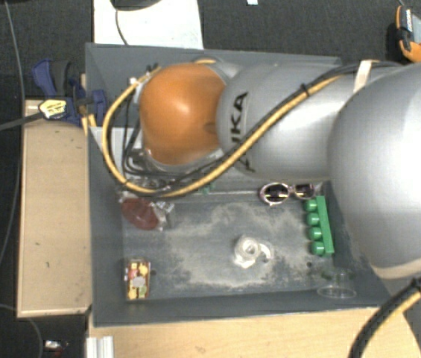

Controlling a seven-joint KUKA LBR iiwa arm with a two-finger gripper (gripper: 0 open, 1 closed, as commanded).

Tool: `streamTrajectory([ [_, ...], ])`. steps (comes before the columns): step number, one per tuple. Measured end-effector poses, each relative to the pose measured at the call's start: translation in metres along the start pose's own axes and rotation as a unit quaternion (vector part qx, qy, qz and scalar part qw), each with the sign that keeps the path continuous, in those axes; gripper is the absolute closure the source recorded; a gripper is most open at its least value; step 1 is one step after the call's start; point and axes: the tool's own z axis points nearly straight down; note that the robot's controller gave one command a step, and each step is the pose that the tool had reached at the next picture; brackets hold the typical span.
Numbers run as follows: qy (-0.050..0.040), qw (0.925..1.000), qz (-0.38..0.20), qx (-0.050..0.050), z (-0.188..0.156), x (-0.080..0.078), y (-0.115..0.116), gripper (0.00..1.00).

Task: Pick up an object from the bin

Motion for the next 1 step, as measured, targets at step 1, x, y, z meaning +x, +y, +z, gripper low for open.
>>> streamTrajectory([
  [1,-0.001,1.0,0.001,0.0,-0.0171,-0.0007,-0.0001,1.0],
])
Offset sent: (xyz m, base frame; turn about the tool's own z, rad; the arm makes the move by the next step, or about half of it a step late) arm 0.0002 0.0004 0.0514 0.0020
